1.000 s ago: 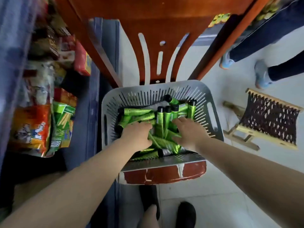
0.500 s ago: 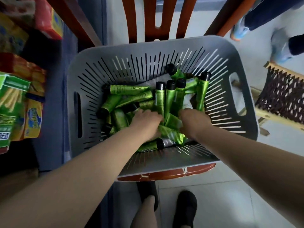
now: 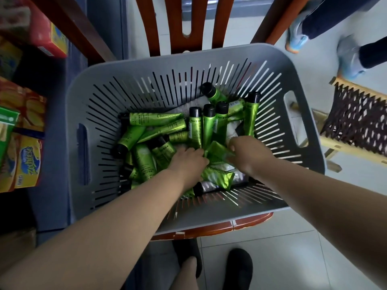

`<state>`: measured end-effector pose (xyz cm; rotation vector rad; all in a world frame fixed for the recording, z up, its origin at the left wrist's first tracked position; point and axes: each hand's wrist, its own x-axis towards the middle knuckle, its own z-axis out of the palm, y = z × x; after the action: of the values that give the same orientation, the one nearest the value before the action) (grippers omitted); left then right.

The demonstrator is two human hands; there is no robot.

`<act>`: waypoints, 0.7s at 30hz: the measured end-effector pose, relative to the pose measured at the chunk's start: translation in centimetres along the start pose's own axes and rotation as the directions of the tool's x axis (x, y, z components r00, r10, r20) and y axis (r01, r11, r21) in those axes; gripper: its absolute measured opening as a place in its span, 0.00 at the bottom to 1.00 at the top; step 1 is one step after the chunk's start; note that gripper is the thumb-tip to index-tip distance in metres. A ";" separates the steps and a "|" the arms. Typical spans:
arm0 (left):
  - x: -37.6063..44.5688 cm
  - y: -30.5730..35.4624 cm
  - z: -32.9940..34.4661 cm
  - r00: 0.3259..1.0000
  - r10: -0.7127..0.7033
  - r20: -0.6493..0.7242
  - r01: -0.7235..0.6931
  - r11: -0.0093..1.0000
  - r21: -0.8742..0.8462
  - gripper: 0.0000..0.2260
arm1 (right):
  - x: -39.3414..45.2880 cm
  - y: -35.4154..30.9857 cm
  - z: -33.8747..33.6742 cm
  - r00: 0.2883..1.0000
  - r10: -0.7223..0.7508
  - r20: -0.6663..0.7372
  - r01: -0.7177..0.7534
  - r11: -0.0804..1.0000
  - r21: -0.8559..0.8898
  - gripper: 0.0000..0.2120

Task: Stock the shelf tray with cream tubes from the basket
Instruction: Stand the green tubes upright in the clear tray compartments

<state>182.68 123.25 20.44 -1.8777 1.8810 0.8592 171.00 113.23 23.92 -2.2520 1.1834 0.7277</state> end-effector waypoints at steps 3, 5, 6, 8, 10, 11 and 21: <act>0.0 0.4 0.0 0.999 0.012 -0.046 -0.016 0.997 -0.082 0.15 | -0.1 0.5 -0.4 1.000 0.027 -0.011 -0.025 0.989 0.143 0.13; 0.0 0.8 0.1 0.996 0.042 -0.077 -0.051 0.992 -0.115 0.11 | 0.0 0.8 -0.5 0.998 0.059 -0.021 -0.052 0.966 0.253 0.12; 0.0 1.0 0.1 0.995 0.061 -0.080 -0.070 0.991 -0.116 0.11 | 0.1 0.9 -0.5 0.997 0.068 -0.018 -0.060 0.956 0.287 0.11; 0.0 1.1 0.2 0.995 0.086 -0.058 -0.092 0.990 -0.110 0.12 | 0.2 1.0 -0.5 0.998 0.064 -0.005 -0.059 0.946 0.320 0.12; 0.1 1.0 0.1 0.993 0.112 -0.023 -0.114 0.990 -0.088 0.15 | 0.3 1.0 -0.4 0.999 0.050 -0.011 -0.042 0.929 0.367 0.11; 0.1 0.9 0.0 0.992 0.127 -0.010 -0.127 0.987 -0.096 0.15 | 0.3 1.0 -0.4 0.999 0.042 -0.016 -0.033 0.916 0.400 0.11; -4.5 -0.9 -2.0 0.919 -0.273 -0.283 -0.003 0.716 -0.699 0.14 | -0.7 0.2 -4.4 0.979 0.037 -0.201 0.115 0.714 0.690 0.14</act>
<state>184.21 125.50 24.66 -2.7629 1.6948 1.3758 171.45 110.75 27.56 -1.7005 1.2257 -0.0156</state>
